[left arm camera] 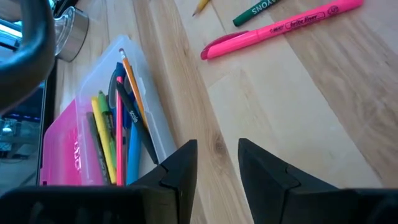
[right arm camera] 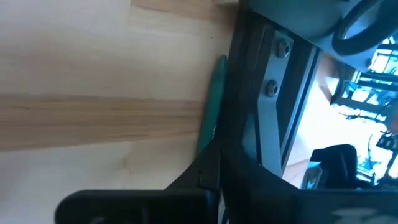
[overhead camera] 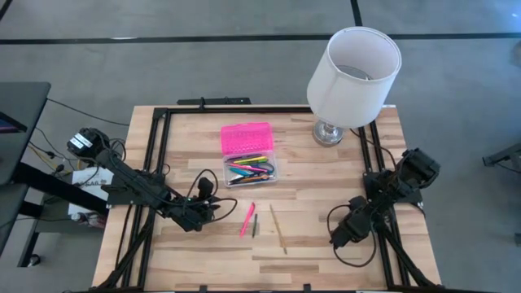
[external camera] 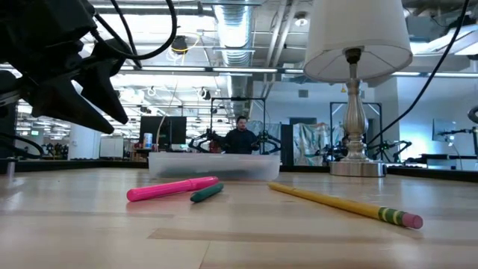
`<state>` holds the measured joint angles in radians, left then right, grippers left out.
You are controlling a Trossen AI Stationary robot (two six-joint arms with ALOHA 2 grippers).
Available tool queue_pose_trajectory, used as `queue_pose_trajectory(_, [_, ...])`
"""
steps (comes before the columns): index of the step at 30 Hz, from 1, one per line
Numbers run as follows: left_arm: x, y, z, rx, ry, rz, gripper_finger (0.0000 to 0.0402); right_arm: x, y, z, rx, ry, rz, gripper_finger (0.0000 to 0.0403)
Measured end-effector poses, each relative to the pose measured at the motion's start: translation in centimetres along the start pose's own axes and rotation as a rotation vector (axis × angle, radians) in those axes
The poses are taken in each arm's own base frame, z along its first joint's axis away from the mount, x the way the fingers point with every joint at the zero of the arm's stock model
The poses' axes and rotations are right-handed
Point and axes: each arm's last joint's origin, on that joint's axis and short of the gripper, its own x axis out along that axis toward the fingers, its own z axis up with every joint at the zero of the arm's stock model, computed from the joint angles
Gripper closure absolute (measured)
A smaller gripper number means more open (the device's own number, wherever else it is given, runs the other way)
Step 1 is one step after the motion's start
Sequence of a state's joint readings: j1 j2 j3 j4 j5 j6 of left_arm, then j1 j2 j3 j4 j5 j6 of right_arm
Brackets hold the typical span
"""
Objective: Pick & place school supplies into a supply box
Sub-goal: Put the right green crayon into the pink supply box
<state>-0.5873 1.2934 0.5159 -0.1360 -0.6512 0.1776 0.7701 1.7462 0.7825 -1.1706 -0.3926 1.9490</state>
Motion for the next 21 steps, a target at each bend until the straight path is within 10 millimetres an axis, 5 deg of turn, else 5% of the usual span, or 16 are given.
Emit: queue_pose_trajectory(21, [0.0, -0.04, 0.0, 0.0, -0.002, -0.014, 0.029, 0.15, 0.28, -0.04, -0.033, 0.01, 0.028, 0.0403])
